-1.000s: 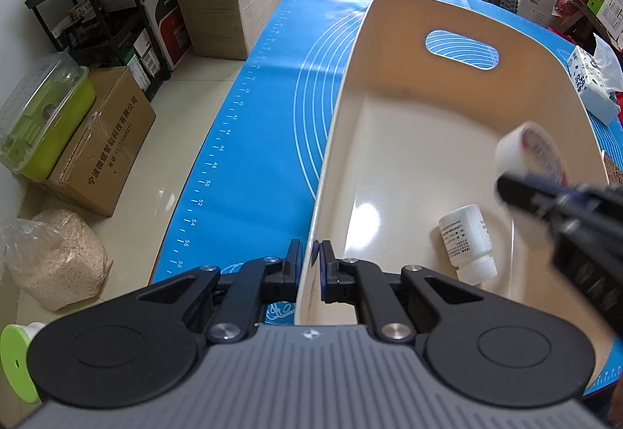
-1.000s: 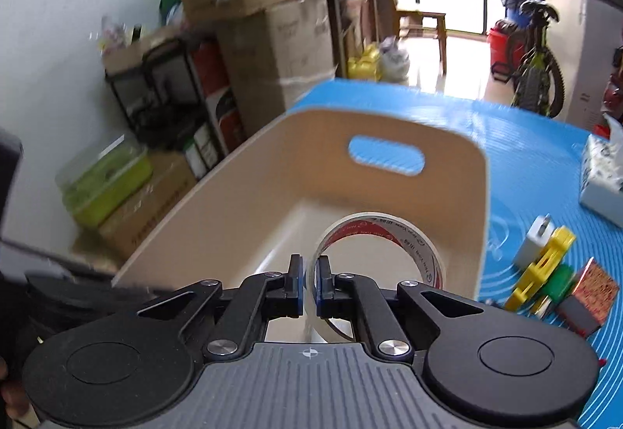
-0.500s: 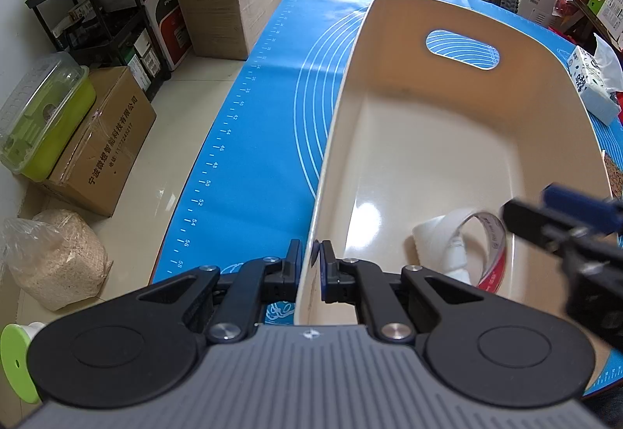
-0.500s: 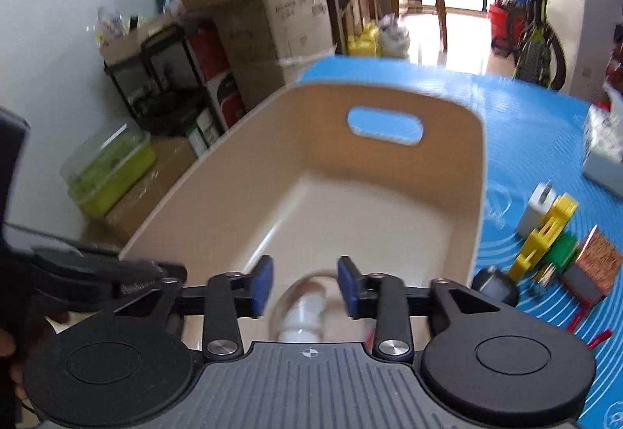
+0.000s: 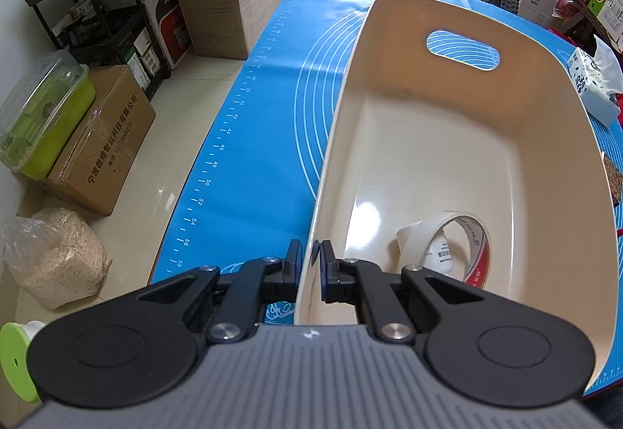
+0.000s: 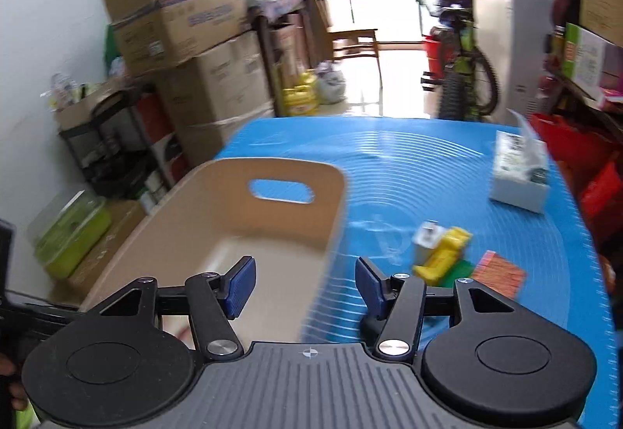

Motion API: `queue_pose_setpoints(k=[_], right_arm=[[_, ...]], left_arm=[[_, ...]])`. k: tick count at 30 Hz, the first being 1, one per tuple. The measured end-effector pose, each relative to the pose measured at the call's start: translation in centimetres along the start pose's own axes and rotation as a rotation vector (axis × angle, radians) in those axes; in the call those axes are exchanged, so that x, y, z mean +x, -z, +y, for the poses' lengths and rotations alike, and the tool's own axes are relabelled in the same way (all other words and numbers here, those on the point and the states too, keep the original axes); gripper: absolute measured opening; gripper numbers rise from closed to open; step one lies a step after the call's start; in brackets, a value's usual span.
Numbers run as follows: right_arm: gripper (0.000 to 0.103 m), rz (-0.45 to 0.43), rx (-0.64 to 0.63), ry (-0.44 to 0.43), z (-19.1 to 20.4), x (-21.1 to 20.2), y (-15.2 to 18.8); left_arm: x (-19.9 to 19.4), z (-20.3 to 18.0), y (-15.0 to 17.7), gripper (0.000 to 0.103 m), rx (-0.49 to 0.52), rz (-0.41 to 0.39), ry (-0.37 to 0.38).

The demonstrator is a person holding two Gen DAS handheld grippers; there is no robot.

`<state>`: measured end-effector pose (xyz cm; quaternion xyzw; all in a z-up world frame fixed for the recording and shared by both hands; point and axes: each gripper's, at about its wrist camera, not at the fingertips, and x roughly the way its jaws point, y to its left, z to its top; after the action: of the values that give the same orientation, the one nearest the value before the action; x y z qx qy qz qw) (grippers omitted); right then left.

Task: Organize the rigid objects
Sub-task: 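Move the right gripper to the red toy figure and grasp its legs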

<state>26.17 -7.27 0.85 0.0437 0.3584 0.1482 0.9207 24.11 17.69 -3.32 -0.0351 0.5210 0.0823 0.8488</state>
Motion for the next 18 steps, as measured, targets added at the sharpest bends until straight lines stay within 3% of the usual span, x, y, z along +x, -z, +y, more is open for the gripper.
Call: queue_pose_setpoints(k=[9,18], right_arm=[[0.067,0.065,0.085,0.168,-5.8,1.1,2.3],[0.071,0.166,0.173,0.274,-8.4,3.6,5.5]], left_arm=[[0.0,0.0,0.0,0.011,0.000,0.000,0.000],[0.0,0.0,0.0,0.011,0.000,0.000,0.001]])
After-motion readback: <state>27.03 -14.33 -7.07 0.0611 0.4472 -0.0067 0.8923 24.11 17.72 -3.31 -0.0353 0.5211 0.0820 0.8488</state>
